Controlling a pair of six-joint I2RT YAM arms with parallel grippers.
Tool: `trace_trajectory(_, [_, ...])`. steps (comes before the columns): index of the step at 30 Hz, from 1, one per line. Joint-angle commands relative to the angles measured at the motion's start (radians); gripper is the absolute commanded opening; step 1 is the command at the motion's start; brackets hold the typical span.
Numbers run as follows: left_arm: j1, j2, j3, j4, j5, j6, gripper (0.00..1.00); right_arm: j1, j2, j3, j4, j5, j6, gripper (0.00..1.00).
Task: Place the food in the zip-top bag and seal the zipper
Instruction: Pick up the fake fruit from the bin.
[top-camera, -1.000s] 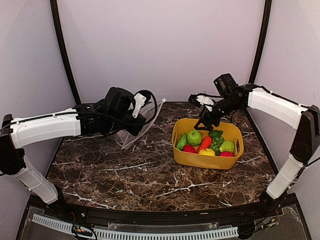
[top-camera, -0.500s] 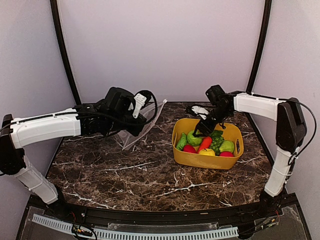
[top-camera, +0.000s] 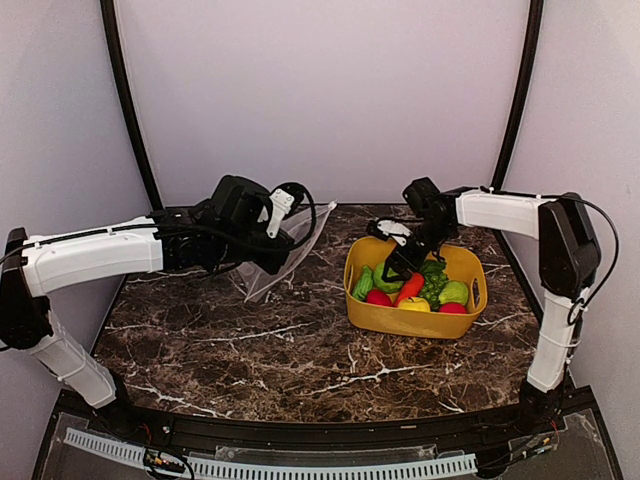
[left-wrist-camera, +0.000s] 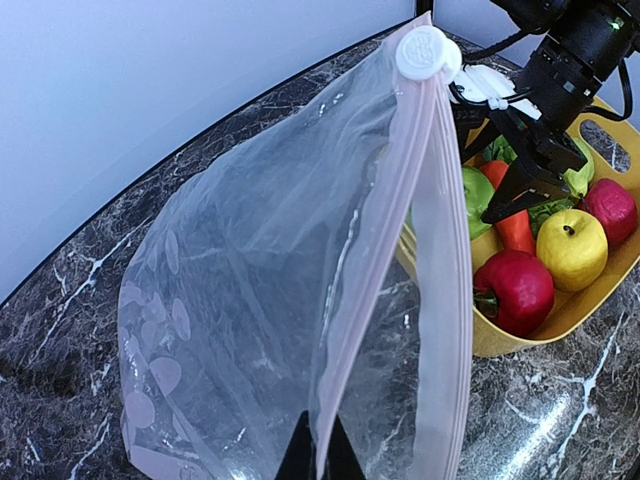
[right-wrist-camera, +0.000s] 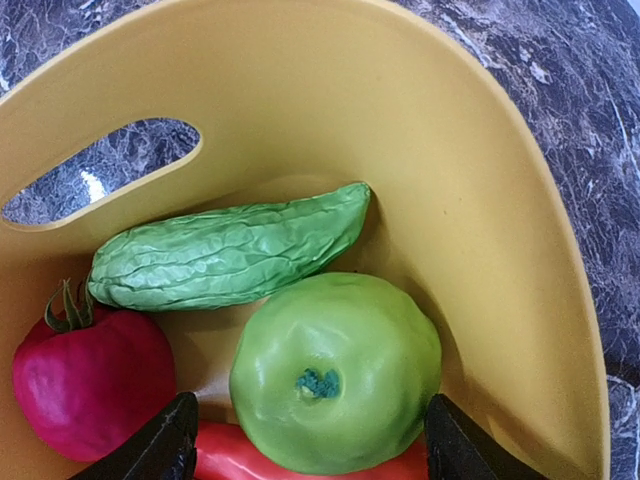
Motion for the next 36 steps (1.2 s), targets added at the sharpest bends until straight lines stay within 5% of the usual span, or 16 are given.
trace_trajectory(1, [-0.004,0.001,0.02,-0.026,0.005,-0.01,0.01,0.012,0.03,0.028,0.018,0.035,0.017,0.76])
trace_trajectory(16, [-0.004,0.0,0.021,-0.028,0.009,-0.009,0.01,0.048,0.078,0.033,0.031,0.093,0.029,0.81])
trace_trajectory(25, [-0.004,0.017,0.022,-0.03,0.015,-0.013,0.01,0.05,0.037,0.015,0.035,0.089,0.028,0.61])
trace_trajectory(36, [-0.004,0.097,0.095,-0.038,-0.012,-0.064,0.01,0.05,-0.253,0.011,-0.021,0.003,0.024,0.56])
